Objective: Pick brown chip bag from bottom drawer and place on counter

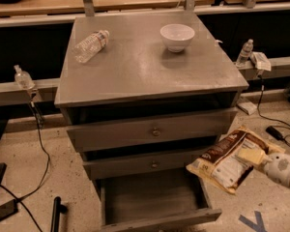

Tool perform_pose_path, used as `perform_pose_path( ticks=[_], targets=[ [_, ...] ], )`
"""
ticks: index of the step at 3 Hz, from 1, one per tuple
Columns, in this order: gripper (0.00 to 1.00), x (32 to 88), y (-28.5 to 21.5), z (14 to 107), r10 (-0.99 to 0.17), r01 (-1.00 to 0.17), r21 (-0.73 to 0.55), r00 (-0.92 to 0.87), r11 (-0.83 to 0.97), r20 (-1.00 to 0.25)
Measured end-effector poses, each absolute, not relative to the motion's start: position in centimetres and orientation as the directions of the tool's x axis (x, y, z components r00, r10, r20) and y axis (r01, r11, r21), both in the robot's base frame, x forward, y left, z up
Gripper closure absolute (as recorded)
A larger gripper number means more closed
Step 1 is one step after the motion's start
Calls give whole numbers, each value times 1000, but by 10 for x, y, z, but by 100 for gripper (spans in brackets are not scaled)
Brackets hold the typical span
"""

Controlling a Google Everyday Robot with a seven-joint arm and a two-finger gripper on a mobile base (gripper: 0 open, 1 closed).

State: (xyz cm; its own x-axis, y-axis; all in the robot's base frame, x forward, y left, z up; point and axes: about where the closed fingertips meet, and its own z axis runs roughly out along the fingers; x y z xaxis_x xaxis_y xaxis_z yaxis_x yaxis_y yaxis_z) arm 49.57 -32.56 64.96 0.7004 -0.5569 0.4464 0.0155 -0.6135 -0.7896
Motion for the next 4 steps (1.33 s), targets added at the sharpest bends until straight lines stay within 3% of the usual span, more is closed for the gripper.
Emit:
perform_pose_path(
  ticks=[2, 4],
  targets=[
    [100, 530, -348, 776, -587, 15, -749, 610, -663, 532],
    [100, 545, -360, 818, -603, 71, -750, 546, -657, 581]
  ],
)
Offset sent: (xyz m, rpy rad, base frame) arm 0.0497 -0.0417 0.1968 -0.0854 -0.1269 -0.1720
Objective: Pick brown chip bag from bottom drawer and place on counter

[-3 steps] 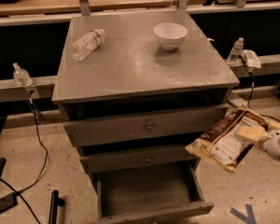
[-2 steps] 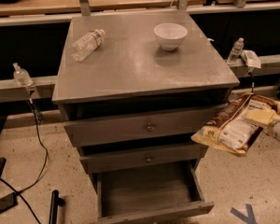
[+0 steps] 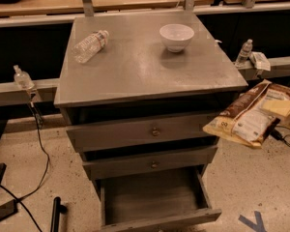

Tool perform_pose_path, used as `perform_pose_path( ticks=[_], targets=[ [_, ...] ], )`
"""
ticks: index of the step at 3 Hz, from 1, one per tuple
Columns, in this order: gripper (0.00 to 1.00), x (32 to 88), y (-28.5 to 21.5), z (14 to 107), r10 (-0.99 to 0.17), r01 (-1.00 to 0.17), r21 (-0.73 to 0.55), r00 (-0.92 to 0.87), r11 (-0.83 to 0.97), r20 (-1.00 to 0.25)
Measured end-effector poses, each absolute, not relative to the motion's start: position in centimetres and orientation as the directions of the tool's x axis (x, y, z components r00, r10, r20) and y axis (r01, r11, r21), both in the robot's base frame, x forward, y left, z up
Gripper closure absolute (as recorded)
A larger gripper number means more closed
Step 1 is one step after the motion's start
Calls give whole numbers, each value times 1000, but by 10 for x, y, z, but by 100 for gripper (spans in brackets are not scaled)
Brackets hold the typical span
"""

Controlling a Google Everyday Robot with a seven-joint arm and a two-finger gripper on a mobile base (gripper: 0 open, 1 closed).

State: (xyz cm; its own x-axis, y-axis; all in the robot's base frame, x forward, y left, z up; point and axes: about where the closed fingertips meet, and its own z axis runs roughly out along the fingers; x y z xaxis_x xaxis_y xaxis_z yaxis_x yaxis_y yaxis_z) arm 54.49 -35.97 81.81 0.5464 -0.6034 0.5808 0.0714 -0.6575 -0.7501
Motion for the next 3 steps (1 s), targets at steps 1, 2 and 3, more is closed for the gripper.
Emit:
perform_pose_path(
  ticks=[1, 2, 3],
  targets=[
    [100, 560, -372, 866, -624, 121, -751, 479, -650, 617],
    [100, 579, -379, 924, -628, 183, -741, 425, -646, 652],
    [100, 597, -370, 961, -599, 216, -714, 415, -666, 685]
  ],
)
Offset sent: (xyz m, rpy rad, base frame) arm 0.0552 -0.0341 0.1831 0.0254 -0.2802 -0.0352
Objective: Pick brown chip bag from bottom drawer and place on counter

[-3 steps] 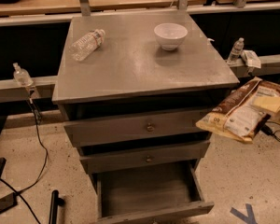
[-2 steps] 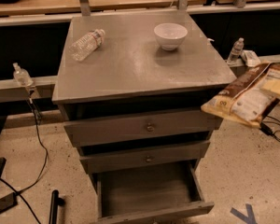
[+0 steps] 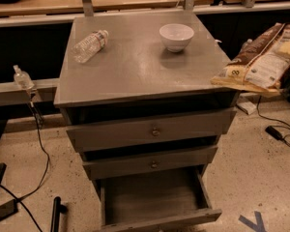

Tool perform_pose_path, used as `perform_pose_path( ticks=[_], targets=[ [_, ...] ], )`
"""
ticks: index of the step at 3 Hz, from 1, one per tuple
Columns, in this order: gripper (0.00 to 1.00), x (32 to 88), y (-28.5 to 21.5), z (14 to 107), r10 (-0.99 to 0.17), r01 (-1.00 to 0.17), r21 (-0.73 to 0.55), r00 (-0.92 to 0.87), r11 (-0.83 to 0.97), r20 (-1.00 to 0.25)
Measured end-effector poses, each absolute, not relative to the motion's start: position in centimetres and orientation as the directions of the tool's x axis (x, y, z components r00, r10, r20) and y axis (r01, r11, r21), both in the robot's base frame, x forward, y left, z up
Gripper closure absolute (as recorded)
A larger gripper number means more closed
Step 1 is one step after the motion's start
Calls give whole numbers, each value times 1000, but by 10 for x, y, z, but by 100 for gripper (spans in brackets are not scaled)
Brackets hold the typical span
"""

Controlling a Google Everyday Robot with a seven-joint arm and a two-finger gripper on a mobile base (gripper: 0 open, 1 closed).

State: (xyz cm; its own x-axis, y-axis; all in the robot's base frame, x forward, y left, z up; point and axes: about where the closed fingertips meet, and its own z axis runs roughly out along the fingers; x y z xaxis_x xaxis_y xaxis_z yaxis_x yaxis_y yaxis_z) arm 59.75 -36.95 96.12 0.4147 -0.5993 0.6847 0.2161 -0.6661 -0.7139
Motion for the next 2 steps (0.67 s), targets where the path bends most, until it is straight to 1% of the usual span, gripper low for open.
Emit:
perform_pose_path(
  ticks=[2],
  targets=[
    [100, 630, -311, 960, -560, 245, -719, 485, -651, 672]
  ],
)
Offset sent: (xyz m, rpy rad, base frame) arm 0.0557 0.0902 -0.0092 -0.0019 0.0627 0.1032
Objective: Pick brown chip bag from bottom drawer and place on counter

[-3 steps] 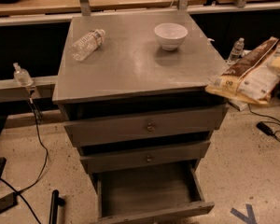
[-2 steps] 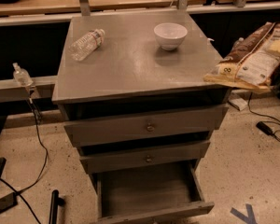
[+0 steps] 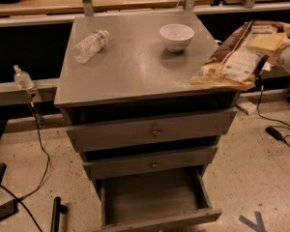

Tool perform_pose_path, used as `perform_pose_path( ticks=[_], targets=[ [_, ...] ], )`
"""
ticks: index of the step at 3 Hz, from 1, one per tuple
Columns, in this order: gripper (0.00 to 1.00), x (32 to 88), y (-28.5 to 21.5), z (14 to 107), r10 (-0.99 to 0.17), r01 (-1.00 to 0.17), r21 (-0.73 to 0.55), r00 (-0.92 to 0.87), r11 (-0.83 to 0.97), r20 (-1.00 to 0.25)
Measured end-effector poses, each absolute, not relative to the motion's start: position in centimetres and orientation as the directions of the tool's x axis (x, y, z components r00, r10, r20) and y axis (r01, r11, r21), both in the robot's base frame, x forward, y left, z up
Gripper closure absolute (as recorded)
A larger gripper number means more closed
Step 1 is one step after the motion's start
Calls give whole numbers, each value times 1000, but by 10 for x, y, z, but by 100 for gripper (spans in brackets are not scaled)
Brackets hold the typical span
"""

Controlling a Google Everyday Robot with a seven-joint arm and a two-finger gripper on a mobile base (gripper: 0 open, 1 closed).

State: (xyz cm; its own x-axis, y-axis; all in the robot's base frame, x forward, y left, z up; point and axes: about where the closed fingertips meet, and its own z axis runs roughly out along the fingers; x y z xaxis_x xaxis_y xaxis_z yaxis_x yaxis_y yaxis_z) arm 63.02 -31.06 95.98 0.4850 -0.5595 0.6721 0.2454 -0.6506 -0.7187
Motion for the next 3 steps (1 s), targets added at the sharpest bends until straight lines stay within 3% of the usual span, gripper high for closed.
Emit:
perform_pose_path(
  ticks=[1, 3],
  targets=[
    [98, 652, -293, 952, -558, 236, -723, 497, -650, 664],
    [38, 659, -266, 931, -535, 245, -720, 526, -649, 661]
  ],
)
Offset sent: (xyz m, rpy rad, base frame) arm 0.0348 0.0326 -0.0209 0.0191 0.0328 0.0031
